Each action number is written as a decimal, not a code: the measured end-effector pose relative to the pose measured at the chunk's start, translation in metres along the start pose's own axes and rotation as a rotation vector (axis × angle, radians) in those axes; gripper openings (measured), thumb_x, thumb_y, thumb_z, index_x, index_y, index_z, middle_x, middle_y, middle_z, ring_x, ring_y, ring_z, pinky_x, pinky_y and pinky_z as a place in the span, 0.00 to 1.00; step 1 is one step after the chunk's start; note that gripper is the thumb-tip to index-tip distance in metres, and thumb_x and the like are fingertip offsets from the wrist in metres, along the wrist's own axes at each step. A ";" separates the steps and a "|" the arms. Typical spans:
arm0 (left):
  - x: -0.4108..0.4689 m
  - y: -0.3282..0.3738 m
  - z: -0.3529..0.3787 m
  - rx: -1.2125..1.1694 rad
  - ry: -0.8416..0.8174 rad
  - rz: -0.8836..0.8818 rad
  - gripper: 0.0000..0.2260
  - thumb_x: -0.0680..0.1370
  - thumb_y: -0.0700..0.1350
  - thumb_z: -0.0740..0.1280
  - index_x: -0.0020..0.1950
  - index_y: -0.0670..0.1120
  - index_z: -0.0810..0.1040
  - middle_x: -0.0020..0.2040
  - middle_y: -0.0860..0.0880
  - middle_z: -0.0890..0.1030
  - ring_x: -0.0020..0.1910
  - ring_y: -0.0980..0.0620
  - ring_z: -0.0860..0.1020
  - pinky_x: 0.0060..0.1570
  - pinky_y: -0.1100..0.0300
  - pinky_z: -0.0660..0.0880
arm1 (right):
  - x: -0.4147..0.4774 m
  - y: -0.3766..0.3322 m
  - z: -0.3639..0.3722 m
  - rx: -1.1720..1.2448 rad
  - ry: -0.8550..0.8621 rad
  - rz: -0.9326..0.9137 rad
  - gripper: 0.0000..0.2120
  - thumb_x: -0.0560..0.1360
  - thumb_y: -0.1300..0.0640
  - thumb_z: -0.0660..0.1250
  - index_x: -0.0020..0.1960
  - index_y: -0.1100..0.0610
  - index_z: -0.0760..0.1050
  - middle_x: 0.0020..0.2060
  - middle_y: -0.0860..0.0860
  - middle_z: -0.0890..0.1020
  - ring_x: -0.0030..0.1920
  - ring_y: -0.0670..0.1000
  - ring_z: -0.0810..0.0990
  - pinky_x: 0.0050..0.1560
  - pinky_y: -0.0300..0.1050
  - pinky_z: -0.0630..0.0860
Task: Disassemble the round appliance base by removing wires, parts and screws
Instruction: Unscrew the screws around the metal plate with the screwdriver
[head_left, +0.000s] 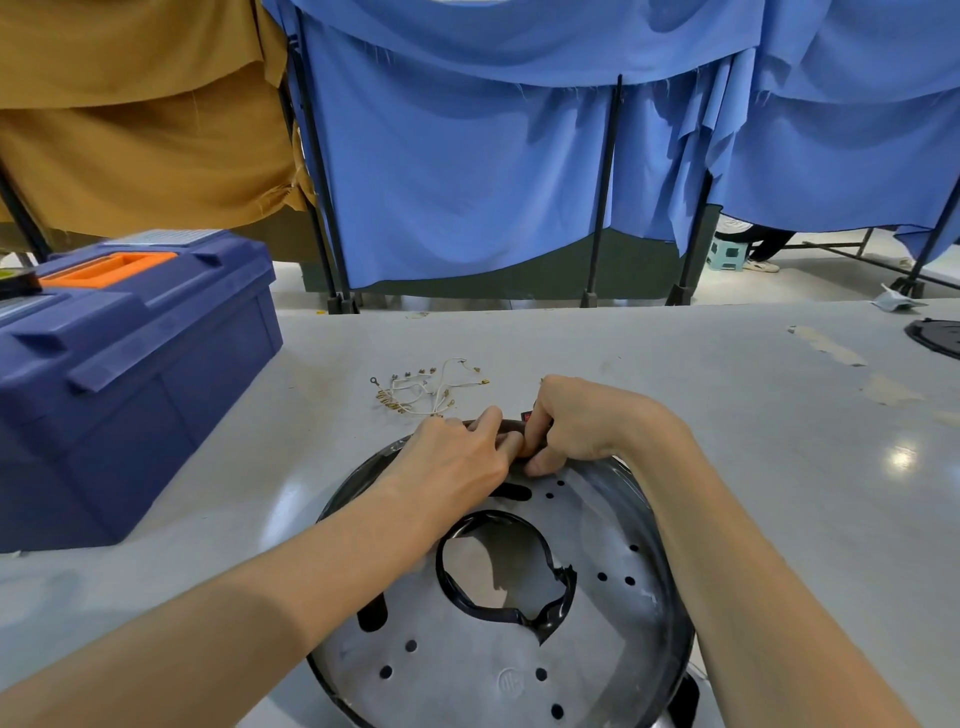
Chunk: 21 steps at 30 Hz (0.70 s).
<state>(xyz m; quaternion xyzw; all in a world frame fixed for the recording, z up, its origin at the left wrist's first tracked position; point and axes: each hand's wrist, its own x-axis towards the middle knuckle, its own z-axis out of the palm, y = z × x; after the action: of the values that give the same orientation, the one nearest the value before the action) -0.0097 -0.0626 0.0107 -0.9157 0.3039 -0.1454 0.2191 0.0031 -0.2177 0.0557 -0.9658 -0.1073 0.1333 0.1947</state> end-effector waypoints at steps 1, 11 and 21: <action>0.000 0.000 0.000 0.008 0.004 0.000 0.13 0.79 0.36 0.59 0.63 0.43 0.63 0.46 0.45 0.60 0.31 0.49 0.66 0.25 0.58 0.52 | 0.000 0.000 0.000 0.002 0.002 0.000 0.04 0.71 0.60 0.75 0.45 0.54 0.84 0.31 0.46 0.78 0.35 0.47 0.74 0.37 0.39 0.70; -0.001 -0.007 -0.003 0.118 -0.050 0.092 0.16 0.80 0.34 0.57 0.67 0.41 0.61 0.28 0.50 0.61 0.25 0.49 0.63 0.25 0.59 0.53 | 0.003 0.001 0.002 0.025 0.016 0.012 0.06 0.70 0.59 0.76 0.46 0.52 0.84 0.43 0.50 0.82 0.46 0.50 0.77 0.50 0.44 0.75; -0.002 -0.005 0.001 0.103 -0.039 0.061 0.12 0.78 0.30 0.55 0.59 0.40 0.64 0.42 0.47 0.80 0.35 0.46 0.78 0.25 0.59 0.52 | 0.004 0.002 0.002 0.047 0.020 -0.001 0.05 0.70 0.59 0.76 0.45 0.53 0.85 0.43 0.50 0.84 0.47 0.51 0.78 0.53 0.45 0.77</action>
<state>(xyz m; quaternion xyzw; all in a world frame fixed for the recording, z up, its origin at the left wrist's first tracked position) -0.0082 -0.0572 0.0117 -0.8961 0.3194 -0.1363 0.2763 0.0063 -0.2174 0.0521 -0.9622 -0.1029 0.1259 0.2187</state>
